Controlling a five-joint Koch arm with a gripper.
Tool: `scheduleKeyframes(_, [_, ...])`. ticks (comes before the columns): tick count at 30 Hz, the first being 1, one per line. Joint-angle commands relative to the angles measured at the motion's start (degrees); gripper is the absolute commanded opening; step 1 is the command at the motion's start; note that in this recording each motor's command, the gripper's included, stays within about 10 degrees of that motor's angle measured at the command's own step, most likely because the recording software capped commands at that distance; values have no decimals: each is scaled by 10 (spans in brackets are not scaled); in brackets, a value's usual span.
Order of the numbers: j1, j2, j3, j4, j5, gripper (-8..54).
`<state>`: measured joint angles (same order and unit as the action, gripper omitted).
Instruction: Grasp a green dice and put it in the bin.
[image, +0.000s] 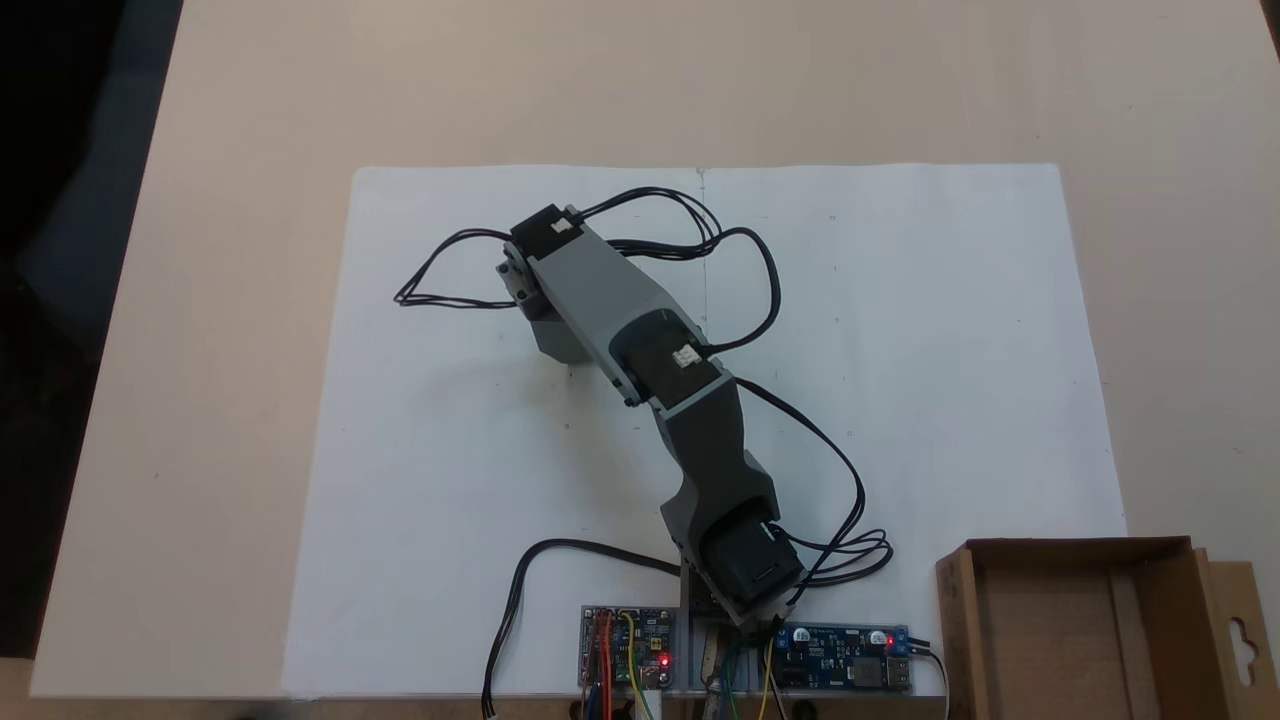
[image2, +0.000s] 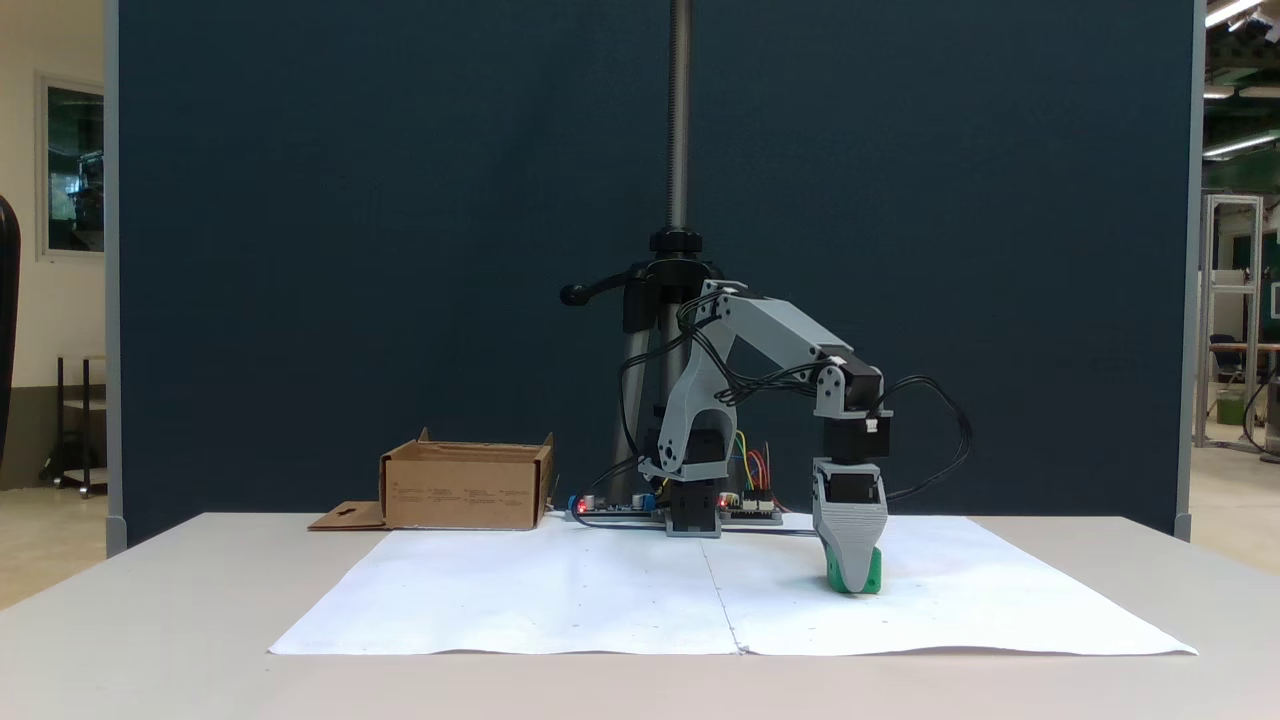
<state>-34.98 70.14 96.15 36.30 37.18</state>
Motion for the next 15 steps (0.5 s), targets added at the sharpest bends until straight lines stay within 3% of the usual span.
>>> scheduleKeyframes(1, [-7, 16, -10, -25, 56, 374])
scheduleKeyframes(15, [-8, 16, -10, -16, 79, 239])
